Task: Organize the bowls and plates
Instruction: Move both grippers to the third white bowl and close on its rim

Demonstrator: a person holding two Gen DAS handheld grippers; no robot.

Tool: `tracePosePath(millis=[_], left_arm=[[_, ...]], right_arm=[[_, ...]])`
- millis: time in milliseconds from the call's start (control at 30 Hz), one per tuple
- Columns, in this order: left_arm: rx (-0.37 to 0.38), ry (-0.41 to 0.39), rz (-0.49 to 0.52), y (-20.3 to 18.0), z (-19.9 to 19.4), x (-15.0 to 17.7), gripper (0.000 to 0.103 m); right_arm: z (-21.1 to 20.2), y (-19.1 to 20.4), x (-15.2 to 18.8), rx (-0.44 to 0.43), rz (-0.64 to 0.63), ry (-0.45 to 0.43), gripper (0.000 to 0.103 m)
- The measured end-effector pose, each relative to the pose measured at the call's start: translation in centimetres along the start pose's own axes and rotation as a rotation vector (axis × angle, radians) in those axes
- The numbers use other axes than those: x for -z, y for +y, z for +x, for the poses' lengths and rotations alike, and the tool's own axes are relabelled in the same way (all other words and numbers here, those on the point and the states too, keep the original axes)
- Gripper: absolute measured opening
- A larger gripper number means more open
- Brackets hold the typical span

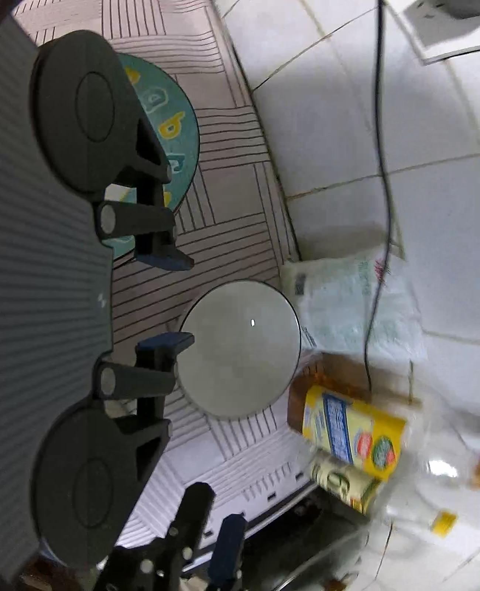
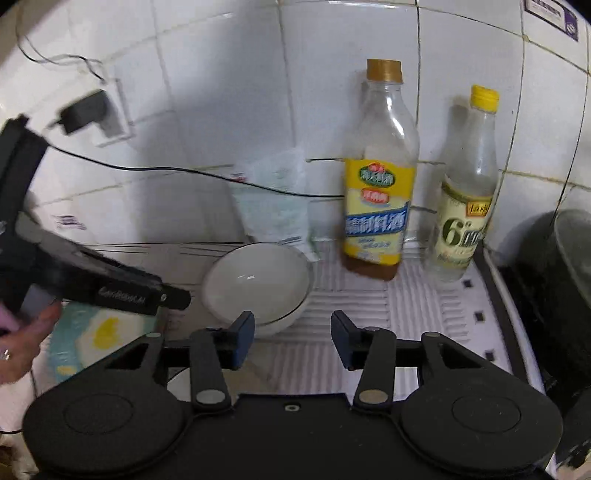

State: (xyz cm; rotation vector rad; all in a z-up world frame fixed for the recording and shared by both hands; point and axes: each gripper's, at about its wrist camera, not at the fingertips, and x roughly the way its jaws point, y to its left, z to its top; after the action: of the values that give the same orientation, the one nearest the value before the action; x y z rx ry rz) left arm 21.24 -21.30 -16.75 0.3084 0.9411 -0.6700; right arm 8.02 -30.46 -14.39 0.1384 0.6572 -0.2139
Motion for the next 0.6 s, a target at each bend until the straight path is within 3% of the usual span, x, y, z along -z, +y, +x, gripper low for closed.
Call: tracePosePath(millis=[133,433,600], left_arm=[[0.037,-0.014,-0.024,0.6,1.7,-0.6,0.039],[0.023,0.015,-0.018,0.7,4.3,-1.1,0.041],[0.056,0.023,0.002,0.4,4.6,-0.9,0.039]], right_arm=[[2.9,-1.3,-1.2,-0.043,0.038,0.037,0.051],[8.9,-4.2,-1.0,-0.191,0.182,0.148,0.051],[10.0,-4.3,-0.1,-0.159,0.207,0.143,0.047]])
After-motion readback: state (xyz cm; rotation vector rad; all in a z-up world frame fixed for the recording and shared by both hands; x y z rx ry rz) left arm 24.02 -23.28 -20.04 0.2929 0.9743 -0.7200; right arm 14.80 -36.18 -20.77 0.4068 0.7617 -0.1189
